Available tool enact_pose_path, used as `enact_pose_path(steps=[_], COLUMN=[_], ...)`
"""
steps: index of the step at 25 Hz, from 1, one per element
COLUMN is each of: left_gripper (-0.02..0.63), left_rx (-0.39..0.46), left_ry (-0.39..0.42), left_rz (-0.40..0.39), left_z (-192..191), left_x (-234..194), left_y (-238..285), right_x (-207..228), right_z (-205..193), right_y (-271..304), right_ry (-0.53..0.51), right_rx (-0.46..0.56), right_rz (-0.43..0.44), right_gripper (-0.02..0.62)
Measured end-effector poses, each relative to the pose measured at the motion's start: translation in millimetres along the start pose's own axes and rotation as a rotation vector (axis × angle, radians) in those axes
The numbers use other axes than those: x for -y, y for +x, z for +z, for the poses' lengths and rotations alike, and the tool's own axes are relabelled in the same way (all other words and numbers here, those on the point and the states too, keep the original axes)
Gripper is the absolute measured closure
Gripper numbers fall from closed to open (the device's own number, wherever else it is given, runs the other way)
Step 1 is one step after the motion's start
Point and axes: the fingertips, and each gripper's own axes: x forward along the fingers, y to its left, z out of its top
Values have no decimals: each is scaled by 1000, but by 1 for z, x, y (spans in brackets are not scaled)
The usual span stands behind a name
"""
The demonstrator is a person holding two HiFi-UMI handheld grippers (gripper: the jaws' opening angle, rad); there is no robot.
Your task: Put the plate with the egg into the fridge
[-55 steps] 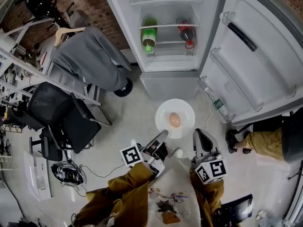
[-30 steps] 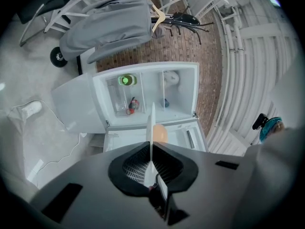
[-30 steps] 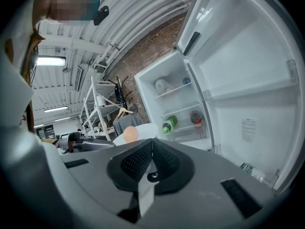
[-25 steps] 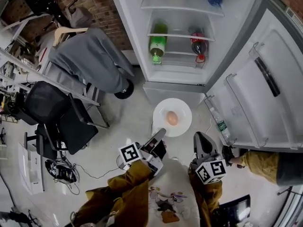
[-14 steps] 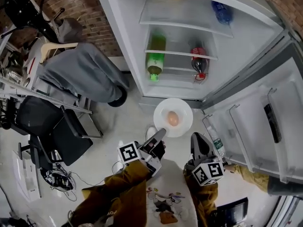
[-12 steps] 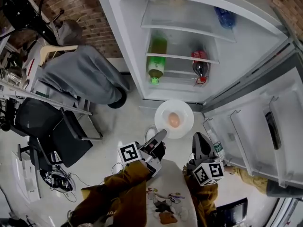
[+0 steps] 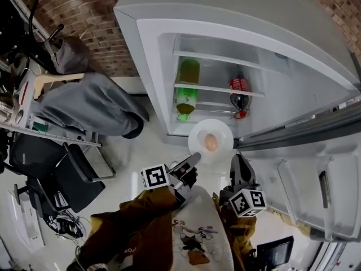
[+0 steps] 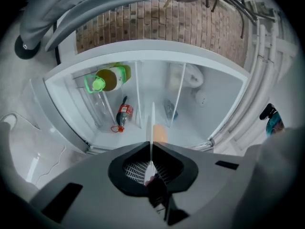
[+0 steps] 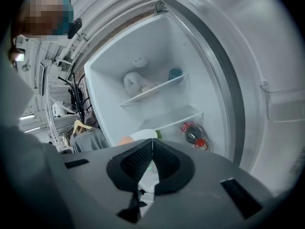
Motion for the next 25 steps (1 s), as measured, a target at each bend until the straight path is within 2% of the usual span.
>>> enact_pose_path(steps=[6,10,12,15,17,21,25], left_gripper=[586,586,586,586,586,586,586], left_rx=[-44,-50,-46,-43,-47,-59,-40], left_ry=[25,-65,-75,-78,-65,20,52], left_rz=[8,-41,-36,-38,-24,24,31], left_z=[31,41,47,50,49,55,60], left_x=[-8,-7,-12,-14,-17,-22,-17], left_y=[16,22,23,28,29,29,35], right_x=[-7,-24,-34,-36,-32,-18,-15], right_z=[1,-2,0,3,3,10,15], right_y=[35,53,58,57,54,54,60], right_ry=[6,-47,-88,-124,-140,-116,-97], right_rx=[7,-9,-8,-9,-8,13,29], right_rz=[-10,42,62,39,13,-33,-25], right_gripper=[589,589,589,589,589,589,589])
